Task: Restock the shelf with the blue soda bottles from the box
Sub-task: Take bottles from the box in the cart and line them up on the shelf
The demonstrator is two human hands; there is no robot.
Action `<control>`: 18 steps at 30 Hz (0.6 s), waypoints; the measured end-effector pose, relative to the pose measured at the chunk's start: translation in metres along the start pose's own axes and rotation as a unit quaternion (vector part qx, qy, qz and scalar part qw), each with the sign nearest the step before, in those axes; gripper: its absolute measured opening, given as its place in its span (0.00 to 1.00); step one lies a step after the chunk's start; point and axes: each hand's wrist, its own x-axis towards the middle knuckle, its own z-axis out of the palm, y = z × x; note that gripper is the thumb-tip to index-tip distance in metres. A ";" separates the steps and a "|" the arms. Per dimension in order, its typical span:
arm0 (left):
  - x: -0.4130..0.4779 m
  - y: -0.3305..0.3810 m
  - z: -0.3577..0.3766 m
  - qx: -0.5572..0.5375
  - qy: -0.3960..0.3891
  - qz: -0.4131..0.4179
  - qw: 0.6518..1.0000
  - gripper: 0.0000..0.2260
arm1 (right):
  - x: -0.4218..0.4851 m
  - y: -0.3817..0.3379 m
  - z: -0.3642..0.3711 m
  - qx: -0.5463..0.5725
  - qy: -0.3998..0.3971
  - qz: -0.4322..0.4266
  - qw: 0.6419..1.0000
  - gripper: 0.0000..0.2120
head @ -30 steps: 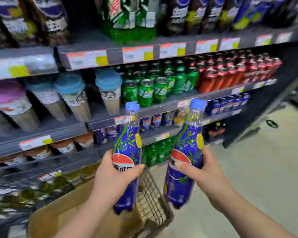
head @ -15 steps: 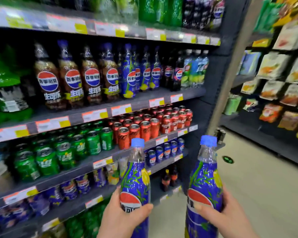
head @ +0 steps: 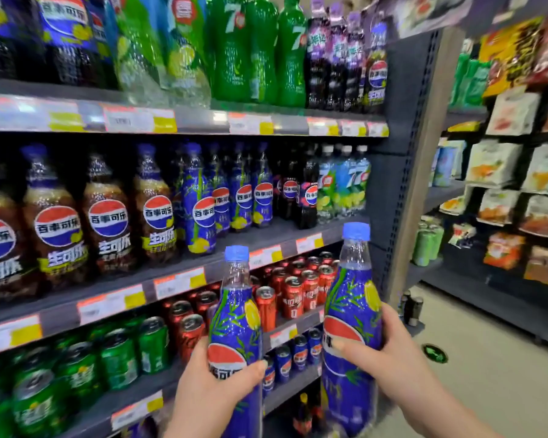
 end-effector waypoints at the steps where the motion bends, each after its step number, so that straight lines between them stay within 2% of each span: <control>1: 0.015 0.002 0.006 -0.009 -0.001 0.007 1.000 0.29 | 0.019 -0.005 0.002 -0.001 -0.005 -0.010 1.000 0.26; 5: 0.075 0.015 0.017 -0.018 -0.014 0.037 0.999 0.26 | 0.099 -0.024 0.017 -0.015 -0.018 -0.062 0.998 0.23; 10: 0.133 0.029 0.020 -0.037 0.016 0.066 0.997 0.24 | 0.183 -0.039 0.044 -0.016 -0.047 -0.107 0.993 0.21; 14: 0.155 0.032 0.021 -0.039 0.041 0.067 0.996 0.28 | 0.235 -0.040 0.067 -0.007 -0.079 -0.116 0.990 0.20; 18: 0.157 0.033 0.020 -0.014 0.091 0.081 0.992 0.22 | 0.278 -0.038 0.089 0.022 -0.129 -0.128 0.983 0.20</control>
